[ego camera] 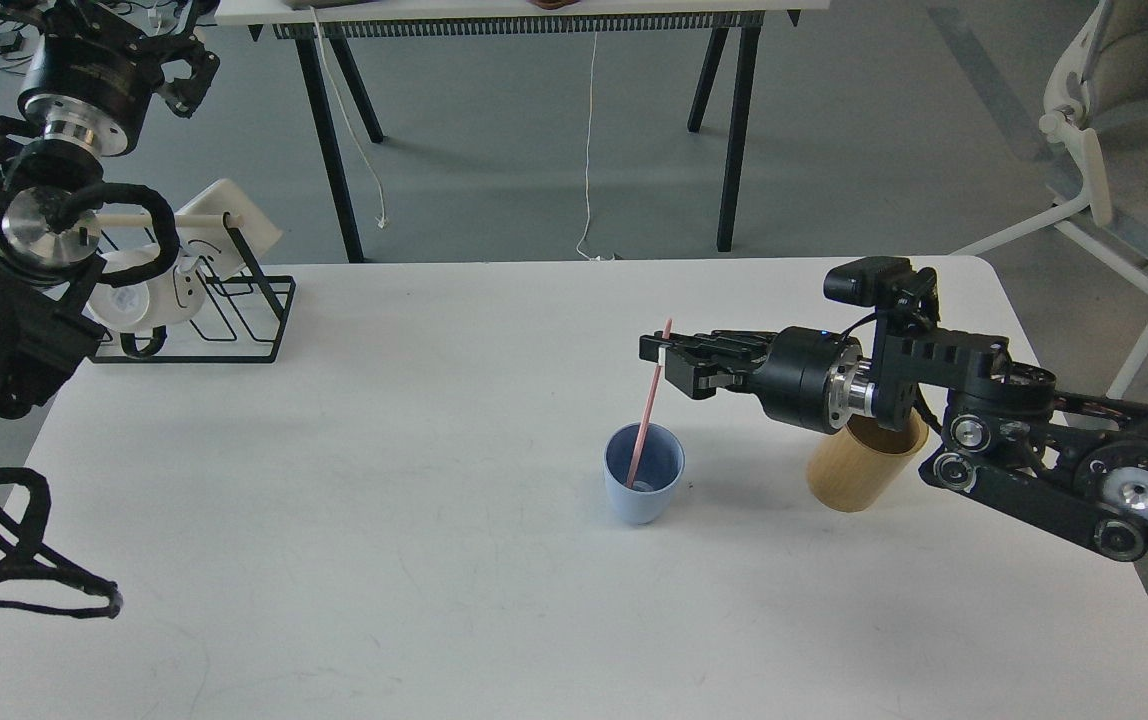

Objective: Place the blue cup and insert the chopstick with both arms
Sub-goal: 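Move the straw over the blue cup and insert it, then release the straw and withdraw the right gripper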

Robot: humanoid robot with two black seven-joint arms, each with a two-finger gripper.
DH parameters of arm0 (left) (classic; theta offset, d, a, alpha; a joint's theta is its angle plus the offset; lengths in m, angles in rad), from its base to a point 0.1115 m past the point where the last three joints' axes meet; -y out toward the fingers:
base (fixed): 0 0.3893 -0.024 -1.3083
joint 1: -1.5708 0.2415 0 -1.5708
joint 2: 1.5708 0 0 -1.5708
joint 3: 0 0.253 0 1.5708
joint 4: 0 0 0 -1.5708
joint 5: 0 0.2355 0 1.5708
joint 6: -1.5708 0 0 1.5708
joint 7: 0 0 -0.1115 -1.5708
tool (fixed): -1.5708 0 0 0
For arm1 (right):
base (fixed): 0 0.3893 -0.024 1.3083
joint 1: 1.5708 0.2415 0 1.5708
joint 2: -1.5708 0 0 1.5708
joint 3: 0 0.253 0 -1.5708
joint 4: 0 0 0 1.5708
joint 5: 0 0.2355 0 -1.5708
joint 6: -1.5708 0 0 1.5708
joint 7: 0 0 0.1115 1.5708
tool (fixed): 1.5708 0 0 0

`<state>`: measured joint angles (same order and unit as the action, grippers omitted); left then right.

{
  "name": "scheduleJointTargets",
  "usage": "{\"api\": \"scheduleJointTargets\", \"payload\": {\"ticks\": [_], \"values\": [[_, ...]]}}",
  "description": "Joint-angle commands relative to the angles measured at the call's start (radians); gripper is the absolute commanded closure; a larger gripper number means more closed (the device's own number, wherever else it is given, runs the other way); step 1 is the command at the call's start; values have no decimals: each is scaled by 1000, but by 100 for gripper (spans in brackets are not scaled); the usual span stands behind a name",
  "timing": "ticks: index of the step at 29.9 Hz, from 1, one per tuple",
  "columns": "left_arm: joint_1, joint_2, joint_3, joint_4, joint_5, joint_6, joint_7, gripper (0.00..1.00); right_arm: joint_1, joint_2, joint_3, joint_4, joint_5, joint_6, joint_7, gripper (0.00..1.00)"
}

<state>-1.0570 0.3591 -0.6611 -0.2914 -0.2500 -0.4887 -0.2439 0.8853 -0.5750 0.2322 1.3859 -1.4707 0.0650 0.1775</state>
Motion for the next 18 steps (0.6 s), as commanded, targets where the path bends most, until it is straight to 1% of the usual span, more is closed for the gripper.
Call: {"api": "scheduleJointTargets", "payload": {"ticks": [1, 3, 4, 5, 6, 7, 10, 14, 18], "values": [[0, 0, 0, 0, 0, 0, 0, 0, 1, -9, 12, 4, 4, -2, 7, 35], [-1, 0, 0, 0, 0, 0, 0, 0, 3, -13, 27, 5, 9, -8, 8, 29], [-1, 0, 0, 0, 0, 0, 0, 0, 7, -17, 48, 4, 21, -10, 8, 24], [-3, 0, 0, 0, 0, 0, 0, 0, 11, -20, 80, 2, 36, -8, 8, 18], [-3, 0, 0, 0, 0, 0, 0, 0, 9, -26, 125, -2, 55, -7, 8, 9], [-3, 0, 0, 0, 0, 0, 0, 0, 9, -29, 175, -4, 73, -2, 8, 4], [-3, 0, 0, 0, 0, 0, 0, 0, 9, -31, 292, -36, 115, 6, 7, 3], [-3, -3, 0, 0, 0, 0, -3, 0, 7, -17, 429, -117, 213, 4, 7, 2], [-1, -11, 0, 0, 0, 0, -6, 0, 9, -14, 518, -200, 340, 3, 5, 1]]}}
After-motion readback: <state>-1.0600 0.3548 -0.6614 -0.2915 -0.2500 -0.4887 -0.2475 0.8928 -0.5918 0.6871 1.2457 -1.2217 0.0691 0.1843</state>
